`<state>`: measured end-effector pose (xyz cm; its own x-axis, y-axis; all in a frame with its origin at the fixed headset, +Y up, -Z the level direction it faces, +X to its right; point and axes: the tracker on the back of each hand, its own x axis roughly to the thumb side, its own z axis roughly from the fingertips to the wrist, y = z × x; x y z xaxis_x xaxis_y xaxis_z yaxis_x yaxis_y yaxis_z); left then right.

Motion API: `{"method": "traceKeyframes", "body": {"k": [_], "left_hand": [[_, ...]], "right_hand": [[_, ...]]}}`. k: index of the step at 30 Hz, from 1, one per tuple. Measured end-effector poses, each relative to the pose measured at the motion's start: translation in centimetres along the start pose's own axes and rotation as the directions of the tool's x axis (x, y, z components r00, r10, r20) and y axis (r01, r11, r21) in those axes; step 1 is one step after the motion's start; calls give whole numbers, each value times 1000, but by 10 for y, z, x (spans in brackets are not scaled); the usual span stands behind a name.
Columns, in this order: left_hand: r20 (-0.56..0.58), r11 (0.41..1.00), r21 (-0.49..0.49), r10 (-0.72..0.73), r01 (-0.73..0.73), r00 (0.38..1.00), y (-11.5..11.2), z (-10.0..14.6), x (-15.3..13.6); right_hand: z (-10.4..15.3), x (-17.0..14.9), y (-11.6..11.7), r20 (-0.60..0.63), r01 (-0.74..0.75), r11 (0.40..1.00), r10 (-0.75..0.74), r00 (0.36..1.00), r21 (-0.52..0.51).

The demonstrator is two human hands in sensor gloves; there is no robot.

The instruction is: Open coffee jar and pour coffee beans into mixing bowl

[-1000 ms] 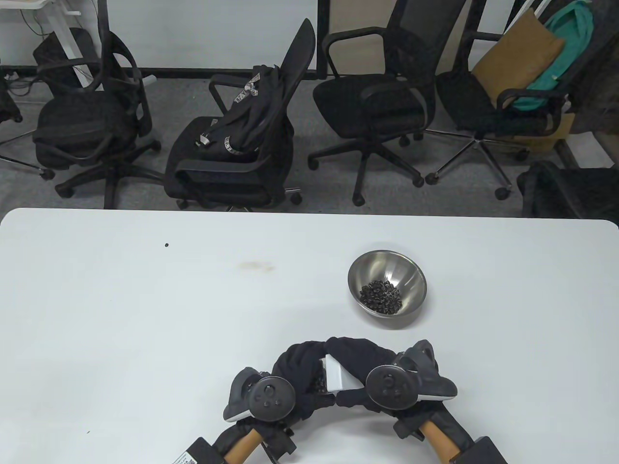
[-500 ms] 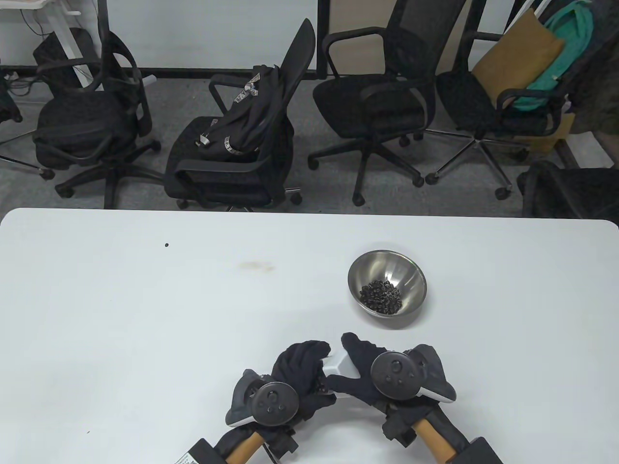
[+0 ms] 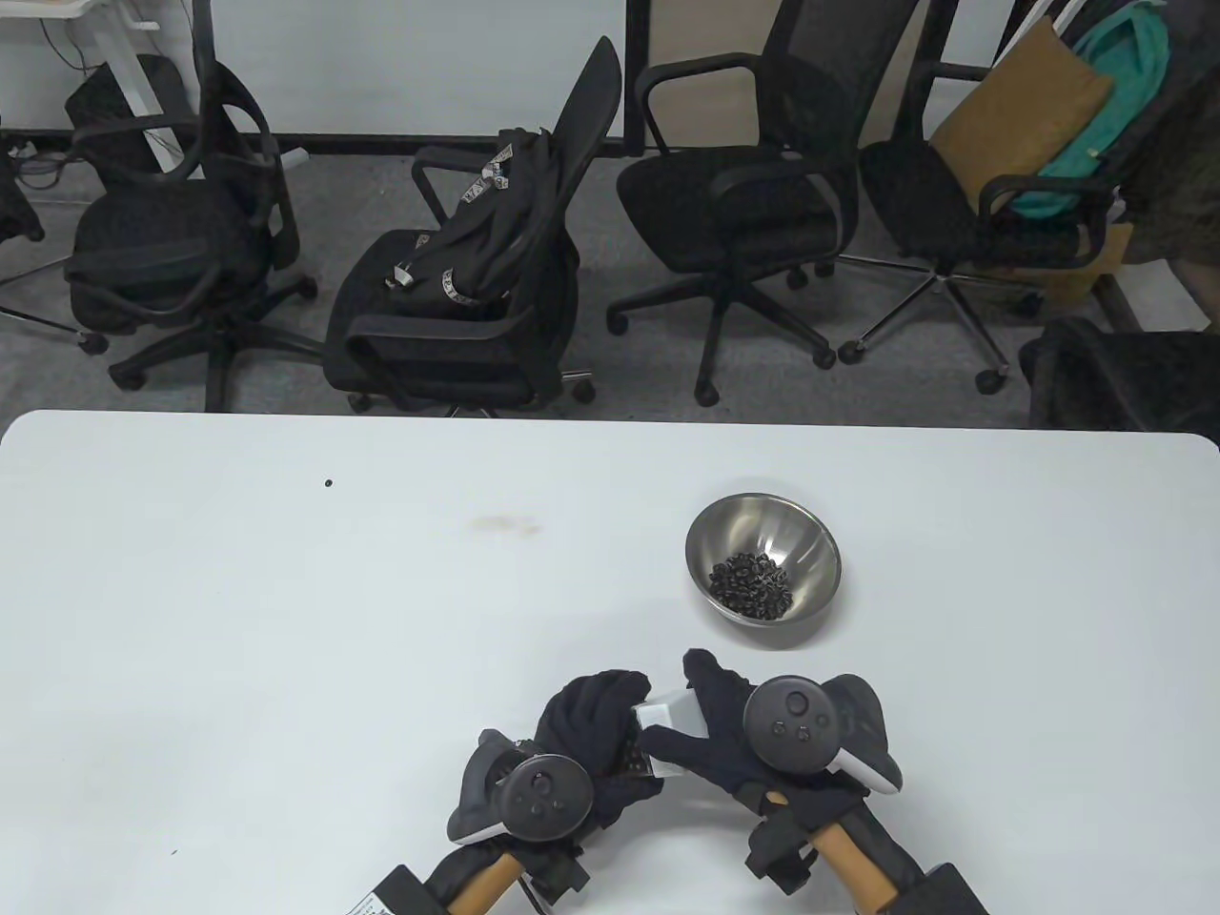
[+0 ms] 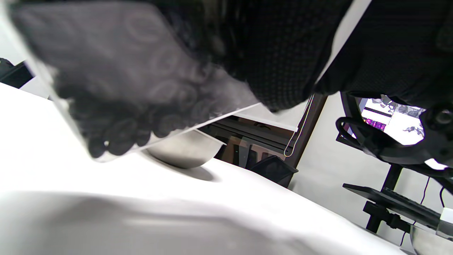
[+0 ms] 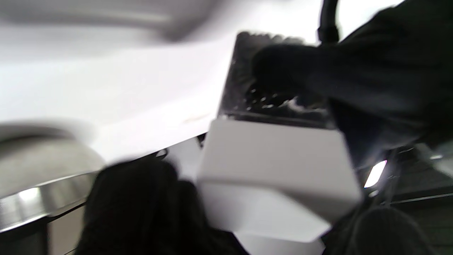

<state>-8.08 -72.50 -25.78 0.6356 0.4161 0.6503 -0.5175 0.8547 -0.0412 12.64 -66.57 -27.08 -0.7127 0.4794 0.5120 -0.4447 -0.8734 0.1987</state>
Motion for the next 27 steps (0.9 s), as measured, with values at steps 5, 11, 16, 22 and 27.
{"method": "traceKeyframes", "body": {"k": [5,11,16,22,27], "left_hand": [[7,999,-20,33,-33,999,0,-1,-3],[34,999,-26,49,-48,998,0,-1,-3],[37,999,-28,43,-42,998,-1,-1,-3],[40,1000,-14,27,-27,999,-1,0,-2],[40,1000,15,3,-3,999,0,1,0]], "right_hand": [[4,16,-5,212,-233,972,221,952,34],[2,23,7,242,-364,931,350,905,15],[2,22,7,243,-352,936,338,909,14],[1,20,5,211,-319,948,311,927,9],[0,13,3,102,-223,974,225,969,-25]]}}
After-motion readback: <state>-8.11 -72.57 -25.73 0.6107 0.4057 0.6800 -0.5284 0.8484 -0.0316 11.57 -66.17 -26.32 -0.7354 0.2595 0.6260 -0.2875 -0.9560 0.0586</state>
